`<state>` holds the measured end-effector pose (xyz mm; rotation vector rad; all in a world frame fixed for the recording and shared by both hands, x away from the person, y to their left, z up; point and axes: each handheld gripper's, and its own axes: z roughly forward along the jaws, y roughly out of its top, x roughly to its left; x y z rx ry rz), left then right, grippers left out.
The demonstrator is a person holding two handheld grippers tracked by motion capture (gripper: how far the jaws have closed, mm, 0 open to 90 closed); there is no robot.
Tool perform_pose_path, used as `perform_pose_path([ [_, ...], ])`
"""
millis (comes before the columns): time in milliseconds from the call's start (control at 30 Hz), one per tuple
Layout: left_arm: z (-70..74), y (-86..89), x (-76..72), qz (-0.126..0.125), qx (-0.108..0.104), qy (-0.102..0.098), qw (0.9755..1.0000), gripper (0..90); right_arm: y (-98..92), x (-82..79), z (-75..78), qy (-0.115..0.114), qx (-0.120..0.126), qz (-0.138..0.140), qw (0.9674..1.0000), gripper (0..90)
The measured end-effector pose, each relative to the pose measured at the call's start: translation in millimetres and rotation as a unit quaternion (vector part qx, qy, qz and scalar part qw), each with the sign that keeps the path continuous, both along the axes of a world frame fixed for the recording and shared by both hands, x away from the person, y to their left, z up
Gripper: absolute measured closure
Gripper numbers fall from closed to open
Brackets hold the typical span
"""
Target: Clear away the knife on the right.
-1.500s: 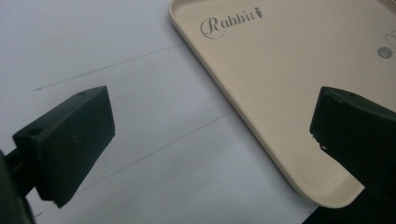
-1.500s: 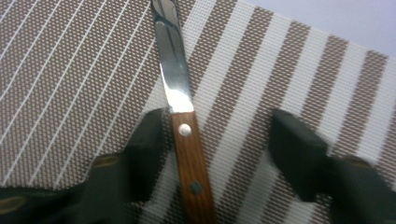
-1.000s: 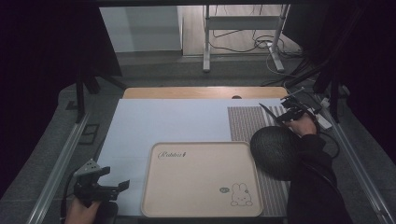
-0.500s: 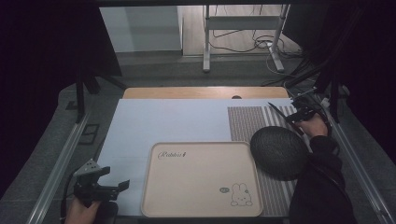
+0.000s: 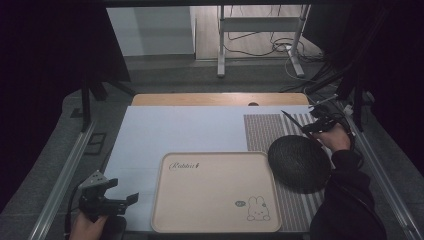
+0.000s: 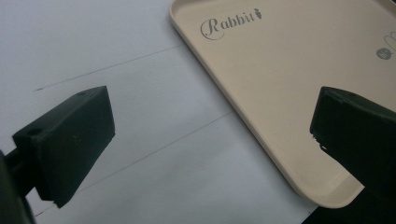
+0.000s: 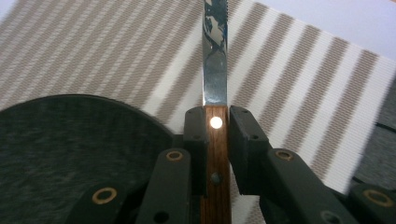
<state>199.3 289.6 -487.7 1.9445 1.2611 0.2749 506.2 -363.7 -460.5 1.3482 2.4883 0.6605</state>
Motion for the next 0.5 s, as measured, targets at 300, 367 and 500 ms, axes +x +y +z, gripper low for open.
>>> perform_pose_path([
  [300, 0.0, 0.0, -0.1, 0.0, 0.0, 0.0, 1.0, 0.0, 23.0, -17.6, 0.9, 0.004, 0.011, 0.023, 0.9997, 77.3],
  [367, 0.0, -0.1, -0.1, 0.0, 0.001, -0.001, 1.0, 0.0, 27.8, -21.6, 0.2, 0.005, 0.011, 0.026, 0.9996, 77.3],
  [500, 0.0, -0.3, 0.0, 0.0, 0.002, -0.001, 1.0, 0.0, 37.1, -29.9, -0.9, 0.009, 0.01, 0.036, 0.9992, 77.3],
])
